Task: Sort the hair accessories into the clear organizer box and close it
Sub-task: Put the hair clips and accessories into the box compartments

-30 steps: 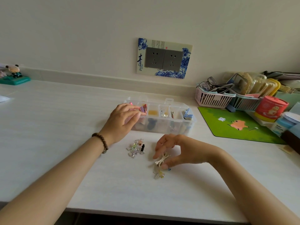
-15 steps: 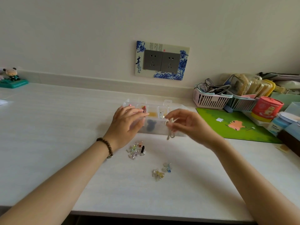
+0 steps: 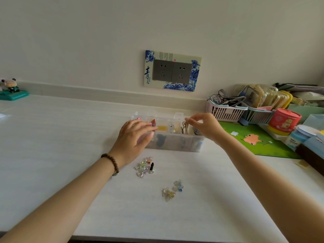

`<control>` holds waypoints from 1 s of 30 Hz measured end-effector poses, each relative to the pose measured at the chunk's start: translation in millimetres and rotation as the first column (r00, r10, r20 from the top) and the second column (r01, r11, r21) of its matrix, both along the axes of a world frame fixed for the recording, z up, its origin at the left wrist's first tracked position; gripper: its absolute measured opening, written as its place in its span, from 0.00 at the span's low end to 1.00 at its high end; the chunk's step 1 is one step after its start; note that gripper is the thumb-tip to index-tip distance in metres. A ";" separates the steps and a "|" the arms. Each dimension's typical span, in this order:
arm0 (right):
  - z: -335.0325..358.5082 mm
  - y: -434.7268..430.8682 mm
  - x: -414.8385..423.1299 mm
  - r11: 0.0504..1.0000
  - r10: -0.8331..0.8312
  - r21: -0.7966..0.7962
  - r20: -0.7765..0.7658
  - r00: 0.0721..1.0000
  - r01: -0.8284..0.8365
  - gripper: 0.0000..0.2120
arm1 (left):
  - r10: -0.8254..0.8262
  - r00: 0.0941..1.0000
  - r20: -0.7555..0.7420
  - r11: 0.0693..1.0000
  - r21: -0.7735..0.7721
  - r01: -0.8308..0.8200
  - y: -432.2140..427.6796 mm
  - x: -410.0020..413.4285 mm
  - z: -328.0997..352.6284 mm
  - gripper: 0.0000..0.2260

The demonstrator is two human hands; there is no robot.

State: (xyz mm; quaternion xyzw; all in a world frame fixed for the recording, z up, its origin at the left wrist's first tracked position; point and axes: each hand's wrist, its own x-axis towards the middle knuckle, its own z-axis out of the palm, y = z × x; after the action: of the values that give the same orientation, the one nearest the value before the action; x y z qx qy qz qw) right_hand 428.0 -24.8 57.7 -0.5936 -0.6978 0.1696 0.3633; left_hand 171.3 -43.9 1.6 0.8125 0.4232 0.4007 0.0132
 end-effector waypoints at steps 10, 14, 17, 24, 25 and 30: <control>9.7 -58.5 -13.2 0.956 0.266 0.096 0.106 0.958 -0.276 0.07 | -0.012 1.000 0.014 0.999 -0.042 0.012 -1.9 -0.4 1.5 0.21; -3.4 -91.7 -16.5 0.832 0.534 -0.268 0.144 0.833 -0.486 0.07 | -0.013 1.000 0.006 1.000 -0.019 0.013 -1.1 -0.4 1.7 0.20; -17.8 -101.9 -15.4 0.802 0.562 -0.343 0.156 0.812 -0.489 0.10 | -0.012 1.000 -0.004 1.000 -0.002 0.012 0.2 -0.5 0.9 0.20; -26.8 -108.3 -16.5 0.815 0.546 -0.324 0.153 0.823 -0.480 0.11 | -0.014 1.000 0.005 1.000 0.026 0.014 -0.7 -1.1 0.5 0.19; -26.3 -108.3 -17.1 0.815 0.544 -0.328 0.146 0.826 -0.478 0.11 | -0.015 1.000 0.012 1.000 0.028 0.015 -1.4 -0.7 0.8 0.19; -27.3 -108.0 -21.9 0.801 0.537 -0.347 0.053 0.842 -0.488 0.12 | -0.025 1.000 0.013 0.999 0.021 0.025 -0.7 -2.0 0.8 0.19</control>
State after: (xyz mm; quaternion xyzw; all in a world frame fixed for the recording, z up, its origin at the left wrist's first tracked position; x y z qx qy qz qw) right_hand 406.1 -132.8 30.4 -0.4439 -0.8205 0.3275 0.1497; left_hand 169.4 -44.6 2.4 0.8151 0.4087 0.4104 0.0124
